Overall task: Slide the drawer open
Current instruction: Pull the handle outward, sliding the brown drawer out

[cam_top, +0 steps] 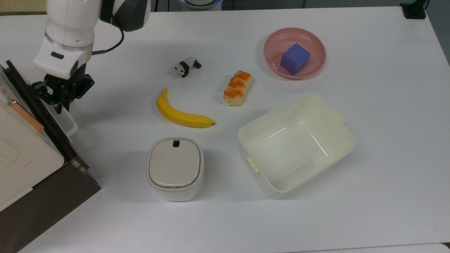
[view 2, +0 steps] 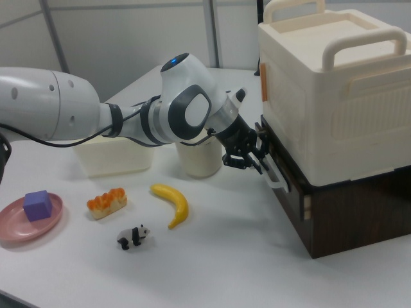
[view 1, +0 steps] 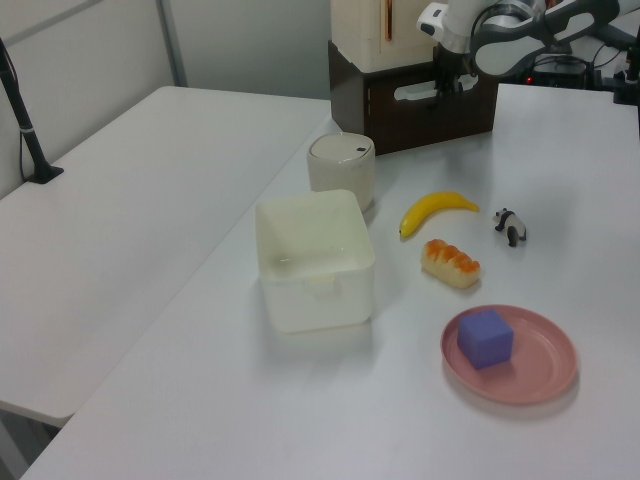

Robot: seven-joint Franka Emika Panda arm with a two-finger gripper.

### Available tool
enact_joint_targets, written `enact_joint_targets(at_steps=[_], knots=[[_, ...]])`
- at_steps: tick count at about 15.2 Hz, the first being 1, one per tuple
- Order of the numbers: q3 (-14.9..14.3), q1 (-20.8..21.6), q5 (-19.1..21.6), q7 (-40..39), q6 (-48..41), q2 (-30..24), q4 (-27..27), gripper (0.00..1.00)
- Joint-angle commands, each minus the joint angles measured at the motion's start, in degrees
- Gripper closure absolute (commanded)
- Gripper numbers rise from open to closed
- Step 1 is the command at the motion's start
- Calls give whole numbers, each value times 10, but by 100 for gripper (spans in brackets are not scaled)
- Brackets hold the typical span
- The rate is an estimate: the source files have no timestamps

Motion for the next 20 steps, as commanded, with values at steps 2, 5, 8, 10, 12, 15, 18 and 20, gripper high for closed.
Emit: enact_joint_targets(at_steps=[2, 5, 8, 10, 12, 15, 18, 20], knots=[[-3, 28, -6, 75, 2, -59, -71, 100], [-3, 38, -6, 79, 2, -71, -88, 100], [-3, 41, -6, 85, 1, -82, -102, 99], [-3, 42, -6, 86, 1, -84, -108, 98], [-3, 45, -6, 86, 1, -88, -111, 97], [-3, 48, -6, 86, 1, -95, -121, 96], [-2, 50, -6, 87, 0, -98, -127, 95], [-2, 51, -6, 90, 0, -102, -132, 94]])
